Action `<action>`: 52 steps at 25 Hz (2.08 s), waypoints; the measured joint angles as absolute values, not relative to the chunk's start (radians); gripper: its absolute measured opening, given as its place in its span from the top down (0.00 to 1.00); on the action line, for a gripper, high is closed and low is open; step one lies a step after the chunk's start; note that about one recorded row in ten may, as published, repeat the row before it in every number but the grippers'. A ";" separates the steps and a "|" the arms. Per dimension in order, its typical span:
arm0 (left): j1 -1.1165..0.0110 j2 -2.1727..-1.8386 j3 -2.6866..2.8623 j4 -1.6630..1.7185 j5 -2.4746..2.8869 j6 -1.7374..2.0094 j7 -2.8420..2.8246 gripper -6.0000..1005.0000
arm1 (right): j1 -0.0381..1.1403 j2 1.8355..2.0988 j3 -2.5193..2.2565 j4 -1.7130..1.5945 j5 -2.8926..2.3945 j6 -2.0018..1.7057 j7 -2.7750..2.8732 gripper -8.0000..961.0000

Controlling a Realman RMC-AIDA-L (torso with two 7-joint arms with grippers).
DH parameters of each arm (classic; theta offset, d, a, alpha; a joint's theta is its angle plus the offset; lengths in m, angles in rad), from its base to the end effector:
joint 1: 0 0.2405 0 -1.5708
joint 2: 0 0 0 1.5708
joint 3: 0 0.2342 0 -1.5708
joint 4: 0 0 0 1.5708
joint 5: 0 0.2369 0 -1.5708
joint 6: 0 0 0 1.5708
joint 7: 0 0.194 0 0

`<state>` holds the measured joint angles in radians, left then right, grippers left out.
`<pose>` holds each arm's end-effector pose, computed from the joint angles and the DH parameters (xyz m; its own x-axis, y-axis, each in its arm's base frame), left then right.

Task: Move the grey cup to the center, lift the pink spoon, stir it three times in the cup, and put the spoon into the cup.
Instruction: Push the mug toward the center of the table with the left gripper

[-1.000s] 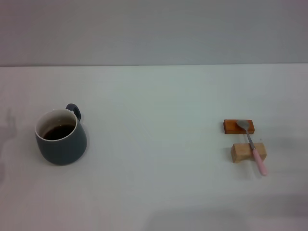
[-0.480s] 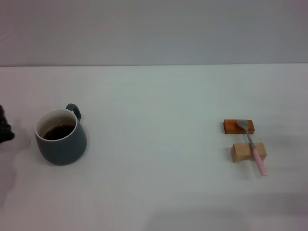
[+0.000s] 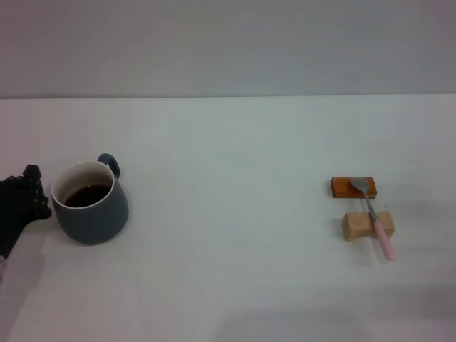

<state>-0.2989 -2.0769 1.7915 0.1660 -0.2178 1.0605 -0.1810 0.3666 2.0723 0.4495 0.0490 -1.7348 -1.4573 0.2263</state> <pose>-0.3758 0.3466 -0.0289 0.7685 0.1157 0.6294 0.6399 -0.1388 -0.7558 0.3531 0.3396 0.0420 0.6618 0.2303 -0.7134 -0.7378 0.0312 -0.6743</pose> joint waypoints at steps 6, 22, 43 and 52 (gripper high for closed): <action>-0.298 -2.074 1.850 0.168 -0.218 1.067 -0.176 1.00 | 0.368 2.072 0.449 0.049 -1.735 -1.457 0.226 0.32; -0.265 -2.077 2.038 0.254 -0.218 1.088 -0.175 1.00 | 0.368 2.071 0.449 0.049 -1.735 -1.465 0.227 0.32; -0.196 -2.078 2.196 0.389 -0.236 1.092 -0.181 1.00 | 0.355 2.070 0.449 0.046 -1.735 -1.479 0.227 0.32; -0.236 -2.069 2.035 0.341 -0.279 1.076 -0.186 1.00 | 0.331 2.074 0.449 0.055 -1.735 -1.510 0.227 0.32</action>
